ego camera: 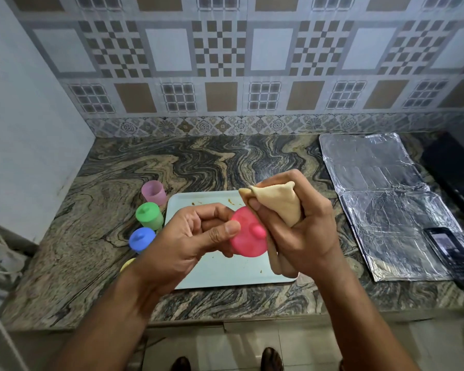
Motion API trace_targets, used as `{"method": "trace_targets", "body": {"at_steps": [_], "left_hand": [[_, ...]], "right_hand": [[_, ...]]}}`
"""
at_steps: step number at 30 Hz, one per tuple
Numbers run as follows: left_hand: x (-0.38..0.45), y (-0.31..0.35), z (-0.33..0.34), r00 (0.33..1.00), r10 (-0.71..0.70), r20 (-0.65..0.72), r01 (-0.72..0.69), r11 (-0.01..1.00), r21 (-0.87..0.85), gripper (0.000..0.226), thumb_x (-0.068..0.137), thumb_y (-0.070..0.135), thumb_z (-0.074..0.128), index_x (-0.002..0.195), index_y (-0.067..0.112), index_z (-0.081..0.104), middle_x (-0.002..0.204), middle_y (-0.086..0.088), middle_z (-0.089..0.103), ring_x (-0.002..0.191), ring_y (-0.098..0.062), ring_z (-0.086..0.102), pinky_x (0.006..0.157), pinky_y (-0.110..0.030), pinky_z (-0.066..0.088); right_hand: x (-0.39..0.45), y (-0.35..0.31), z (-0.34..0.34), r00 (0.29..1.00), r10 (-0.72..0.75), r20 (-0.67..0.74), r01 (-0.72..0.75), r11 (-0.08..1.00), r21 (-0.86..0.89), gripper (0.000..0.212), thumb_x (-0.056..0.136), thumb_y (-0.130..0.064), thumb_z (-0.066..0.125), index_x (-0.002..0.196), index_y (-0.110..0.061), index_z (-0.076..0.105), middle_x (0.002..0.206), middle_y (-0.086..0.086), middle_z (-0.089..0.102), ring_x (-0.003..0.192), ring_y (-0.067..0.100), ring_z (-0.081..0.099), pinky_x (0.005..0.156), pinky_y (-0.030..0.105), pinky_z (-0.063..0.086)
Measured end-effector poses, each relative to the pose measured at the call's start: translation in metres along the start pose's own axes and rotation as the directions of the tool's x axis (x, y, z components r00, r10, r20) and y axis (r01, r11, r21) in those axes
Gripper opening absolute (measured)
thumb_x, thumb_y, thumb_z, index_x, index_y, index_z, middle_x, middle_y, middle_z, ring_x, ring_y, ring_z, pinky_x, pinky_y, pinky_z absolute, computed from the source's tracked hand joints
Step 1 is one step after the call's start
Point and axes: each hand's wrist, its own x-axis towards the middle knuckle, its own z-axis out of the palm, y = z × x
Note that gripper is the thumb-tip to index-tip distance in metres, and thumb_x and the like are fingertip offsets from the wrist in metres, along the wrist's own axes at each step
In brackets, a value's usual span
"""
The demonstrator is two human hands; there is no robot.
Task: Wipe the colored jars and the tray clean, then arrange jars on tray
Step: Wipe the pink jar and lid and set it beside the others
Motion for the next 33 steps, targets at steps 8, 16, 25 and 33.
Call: {"method": "trace_targets", "body": {"at_steps": [8, 16, 25, 33], "left_hand": [[0.011, 0.014, -0.006, 0.994, -0.081, 0.068, 0.085, 0.995, -0.056, 0.049, 0.065, 0.051, 0.095, 0.092, 0.013, 0.078, 0.081, -0.006, 0.071, 0.071, -0.014, 0.067, 0.068, -0.022, 0.057], [0.013, -0.008, 0.033, 0.981, 0.170, -0.091, -0.171, 0.985, -0.001, 0.073, 0.060, 0.032, 0.101, 0.115, 0.006, 0.060, 0.105, -0.008, 0.072, 0.095, -0.020, 0.068, 0.076, -0.027, 0.057], [0.014, -0.018, 0.034, 0.950, 0.221, -0.219, -0.246, 0.964, -0.098, 0.034, 0.074, 0.023, 0.085, 0.107, 0.020, 0.077, 0.104, -0.010, 0.077, 0.097, -0.020, 0.071, 0.086, -0.028, 0.058], [0.015, -0.018, 0.043, 0.910, 0.213, -0.355, -0.271, 0.955, -0.123, 0.027, 0.080, 0.009, 0.079, 0.106, 0.015, 0.077, 0.093, -0.003, 0.080, 0.080, -0.009, 0.072, 0.074, -0.020, 0.057]], "right_hand": [[0.008, 0.008, -0.001, 0.981, 0.161, 0.109, -0.188, 0.927, 0.325, 0.007, 0.093, -0.003, 0.070, 0.098, 0.000, 0.066, 0.084, 0.003, 0.073, 0.078, 0.009, 0.066, 0.070, 0.021, 0.052], [0.004, 0.006, 0.018, 0.892, 0.326, -0.312, -0.160, 0.876, 0.456, 0.011, 0.098, -0.010, 0.072, 0.103, -0.004, 0.066, 0.089, 0.003, 0.071, 0.082, 0.013, 0.066, 0.072, 0.025, 0.055], [-0.003, -0.009, 0.021, 0.874, 0.263, -0.407, -0.084, 0.909, 0.408, 0.016, 0.094, -0.009, 0.072, 0.101, 0.001, 0.061, 0.083, -0.008, 0.073, 0.079, 0.005, 0.069, 0.072, 0.019, 0.055], [-0.010, -0.010, 0.027, 0.876, 0.015, -0.483, -0.019, 1.000, -0.002, 0.017, 0.094, -0.020, 0.078, 0.101, -0.016, 0.063, 0.094, -0.008, 0.076, 0.079, 0.015, 0.076, 0.065, 0.037, 0.060]]}}
